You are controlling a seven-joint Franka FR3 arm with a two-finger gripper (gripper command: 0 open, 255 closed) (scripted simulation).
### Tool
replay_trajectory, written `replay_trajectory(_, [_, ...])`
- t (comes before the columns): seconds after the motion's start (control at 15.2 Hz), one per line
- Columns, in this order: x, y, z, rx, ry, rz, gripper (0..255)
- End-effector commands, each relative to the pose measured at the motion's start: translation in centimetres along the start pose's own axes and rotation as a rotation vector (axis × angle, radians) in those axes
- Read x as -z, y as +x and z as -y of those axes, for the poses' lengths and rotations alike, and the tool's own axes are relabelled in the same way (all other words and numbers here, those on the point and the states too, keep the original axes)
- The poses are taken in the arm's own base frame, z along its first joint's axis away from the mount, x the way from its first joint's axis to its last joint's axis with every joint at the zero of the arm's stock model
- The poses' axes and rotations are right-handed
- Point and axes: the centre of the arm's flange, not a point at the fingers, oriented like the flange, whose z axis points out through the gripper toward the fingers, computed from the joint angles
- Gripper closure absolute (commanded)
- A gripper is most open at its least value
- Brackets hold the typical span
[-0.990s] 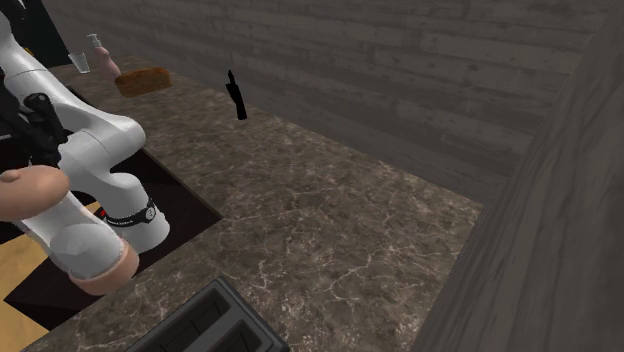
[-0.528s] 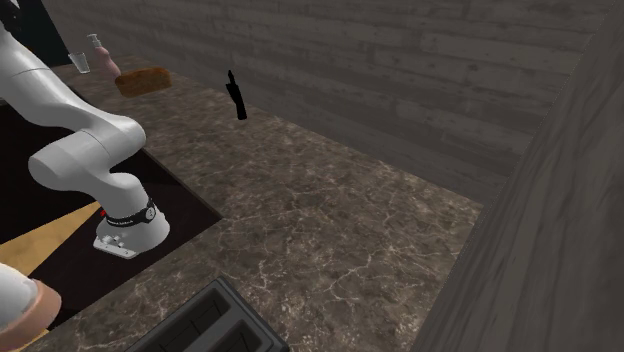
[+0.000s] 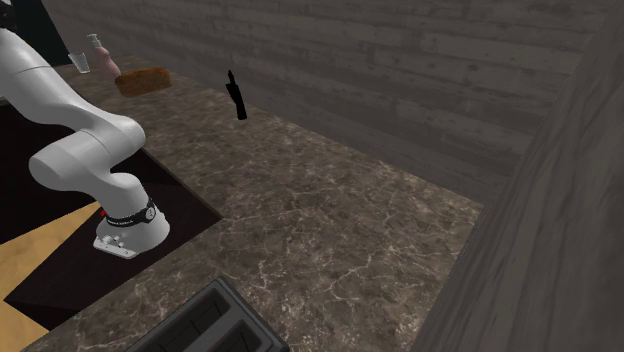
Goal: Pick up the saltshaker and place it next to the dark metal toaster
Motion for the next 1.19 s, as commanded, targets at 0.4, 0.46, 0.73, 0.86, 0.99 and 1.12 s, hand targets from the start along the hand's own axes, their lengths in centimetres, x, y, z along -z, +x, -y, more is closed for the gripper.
replay_trajectory(0.4, [-2.5, -3.7, -3.3, 0.001, -0.001, 0.001, 255])
replay_trajectory(0.46, [-3.0, -3.8, -3.1, 0.001, -0.001, 0.001, 255])
replay_trajectory(0.73, [-5.0, -4.1, -2.6, 0.001, -0.001, 0.001, 255])
replay_trajectory(0.86, [-6.0, -4.2, -2.3, 0.001, -0.001, 0.001, 255])
replay_trajectory(0.99, [-7.0, -4.4, -2.0, 0.001, -0.001, 0.001, 255])
replay_trajectory(1.12, [-8.0, -4.6, -1.7, 0.001, -0.001, 0.001, 255])
